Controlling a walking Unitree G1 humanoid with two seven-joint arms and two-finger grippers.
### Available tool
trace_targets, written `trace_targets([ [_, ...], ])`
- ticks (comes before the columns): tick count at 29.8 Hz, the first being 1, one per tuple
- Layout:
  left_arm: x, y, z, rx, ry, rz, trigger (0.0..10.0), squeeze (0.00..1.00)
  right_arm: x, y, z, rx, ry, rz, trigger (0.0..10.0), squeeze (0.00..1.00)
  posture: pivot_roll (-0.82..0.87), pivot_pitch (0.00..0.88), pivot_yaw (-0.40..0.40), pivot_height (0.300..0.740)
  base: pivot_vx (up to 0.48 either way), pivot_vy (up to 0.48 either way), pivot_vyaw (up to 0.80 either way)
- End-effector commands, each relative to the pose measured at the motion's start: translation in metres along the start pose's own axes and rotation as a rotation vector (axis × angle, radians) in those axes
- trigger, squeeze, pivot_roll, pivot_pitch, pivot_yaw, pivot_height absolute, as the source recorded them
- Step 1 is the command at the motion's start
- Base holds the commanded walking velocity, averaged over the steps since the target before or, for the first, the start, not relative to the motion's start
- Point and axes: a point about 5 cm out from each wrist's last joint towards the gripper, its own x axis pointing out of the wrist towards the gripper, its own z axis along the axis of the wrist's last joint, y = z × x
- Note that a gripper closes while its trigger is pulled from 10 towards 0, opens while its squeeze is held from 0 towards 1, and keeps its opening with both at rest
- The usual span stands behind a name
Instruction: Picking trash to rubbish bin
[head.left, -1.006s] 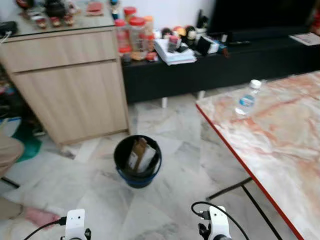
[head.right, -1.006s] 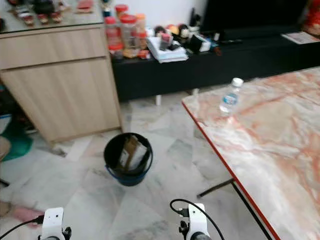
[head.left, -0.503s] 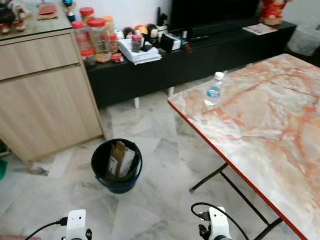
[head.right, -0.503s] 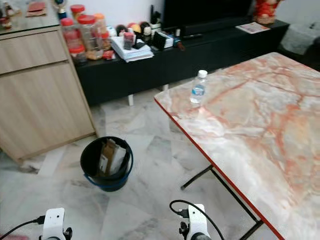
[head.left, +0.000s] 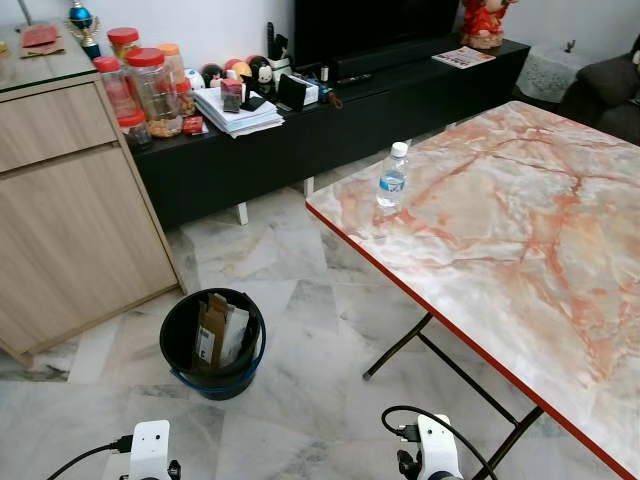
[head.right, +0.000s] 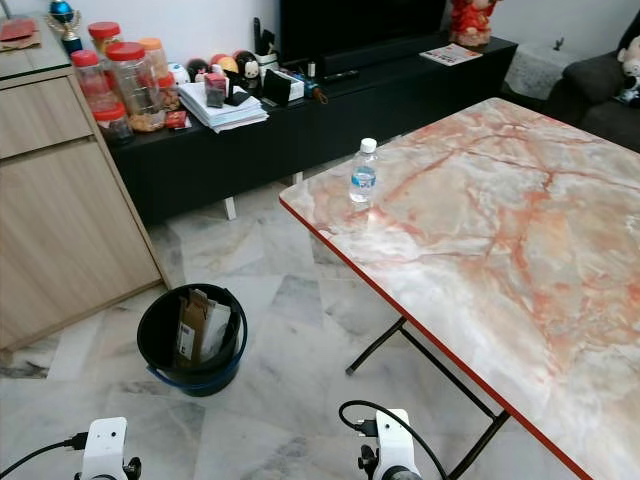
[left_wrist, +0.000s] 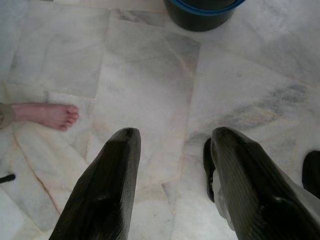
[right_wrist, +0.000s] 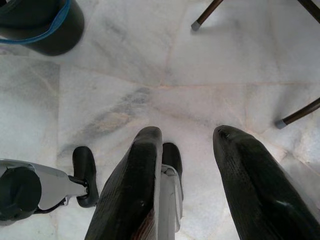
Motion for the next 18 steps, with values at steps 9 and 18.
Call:
trace_targets([
  [9, -0.0004, 0.0005, -0.0043, 0.026, 0.026, 0.004, 10.0, 0.0, -0.0001, -0.0022, -0.0003, 0.003, 0.008, -0.014, 10.0, 0.0, 0.04, 0.009, -0.038, 0.74, 0.0, 0.11, -0.74],
  [18, -0.0011, 0.0002, -0.0076, 0.02, 0.038, 0.011, 10.0, 0.0, -0.0003, -0.0023, -0.0014, 0.004, 0.012, -0.015, 10.0, 0.0, 0.04, 0.028, -0.042, 0.74, 0.0, 0.175, -0.74],
])
